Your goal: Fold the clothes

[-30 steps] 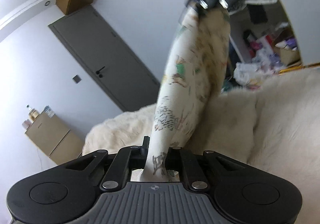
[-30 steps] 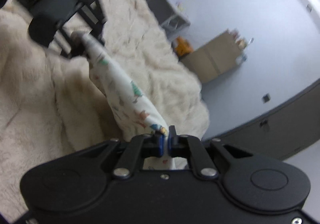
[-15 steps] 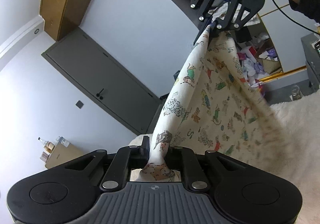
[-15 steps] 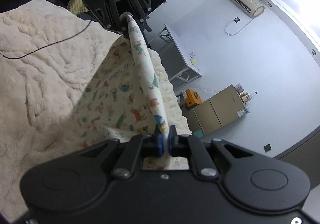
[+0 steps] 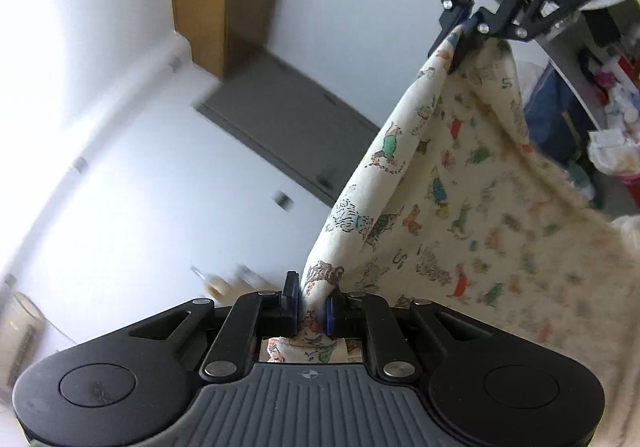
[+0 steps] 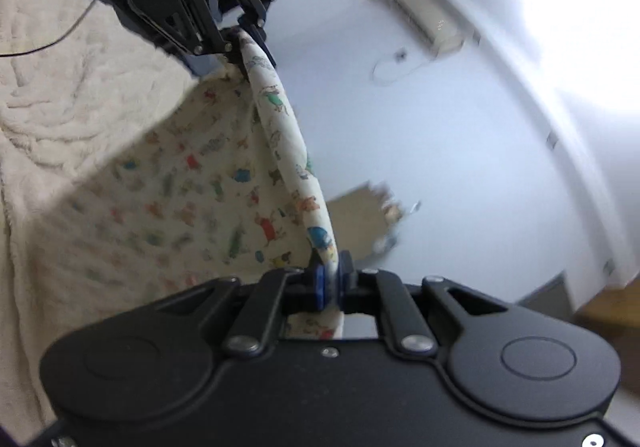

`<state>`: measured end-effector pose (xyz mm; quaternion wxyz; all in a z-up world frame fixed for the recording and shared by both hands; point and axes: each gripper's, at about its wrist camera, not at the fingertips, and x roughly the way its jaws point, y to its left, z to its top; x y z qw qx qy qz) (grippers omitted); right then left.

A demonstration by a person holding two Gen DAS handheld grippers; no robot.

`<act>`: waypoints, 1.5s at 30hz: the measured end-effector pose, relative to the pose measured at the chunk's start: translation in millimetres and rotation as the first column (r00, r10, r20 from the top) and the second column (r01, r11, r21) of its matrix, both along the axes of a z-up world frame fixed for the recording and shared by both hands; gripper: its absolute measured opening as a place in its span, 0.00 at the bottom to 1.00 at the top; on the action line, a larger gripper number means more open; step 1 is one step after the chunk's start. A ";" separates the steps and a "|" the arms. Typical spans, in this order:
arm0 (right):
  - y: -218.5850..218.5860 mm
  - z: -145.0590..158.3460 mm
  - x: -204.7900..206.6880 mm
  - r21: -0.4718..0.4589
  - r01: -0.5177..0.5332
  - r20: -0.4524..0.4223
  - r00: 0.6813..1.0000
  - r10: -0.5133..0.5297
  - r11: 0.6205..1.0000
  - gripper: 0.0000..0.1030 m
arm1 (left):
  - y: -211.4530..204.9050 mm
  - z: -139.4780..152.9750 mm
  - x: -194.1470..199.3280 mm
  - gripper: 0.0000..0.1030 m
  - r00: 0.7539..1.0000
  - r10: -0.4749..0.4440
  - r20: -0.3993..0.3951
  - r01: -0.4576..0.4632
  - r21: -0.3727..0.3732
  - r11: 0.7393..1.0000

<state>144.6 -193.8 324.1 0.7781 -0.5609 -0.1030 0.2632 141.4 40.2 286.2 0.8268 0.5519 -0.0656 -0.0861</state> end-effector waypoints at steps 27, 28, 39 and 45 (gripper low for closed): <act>-45.6 -371.8 -126.7 -0.064 -0.116 -0.246 0.964 0.097 0.991 0.57 | 44.5 -345.5 -108.6 0.52 0.950 -0.142 -0.278 0.159 0.038 0.987; -47.5 -371.6 -121.4 -0.048 -0.123 -0.245 0.964 0.108 0.991 0.53 | 39.7 -346.7 -106.5 0.38 0.950 -0.149 -0.274 0.163 0.030 0.986; -83.1 -288.7 -105.3 0.178 -0.124 -0.368 0.912 0.182 0.976 0.07 | 38.3 -261.4 -89.5 0.09 0.828 -0.298 -0.475 0.174 -0.288 0.942; -126.6 -220.3 -129.0 0.316 -0.160 -0.396 0.873 0.283 0.935 0.07 | 41.2 -210.7 -131.4 0.09 0.768 -0.407 -0.495 0.272 -0.324 0.906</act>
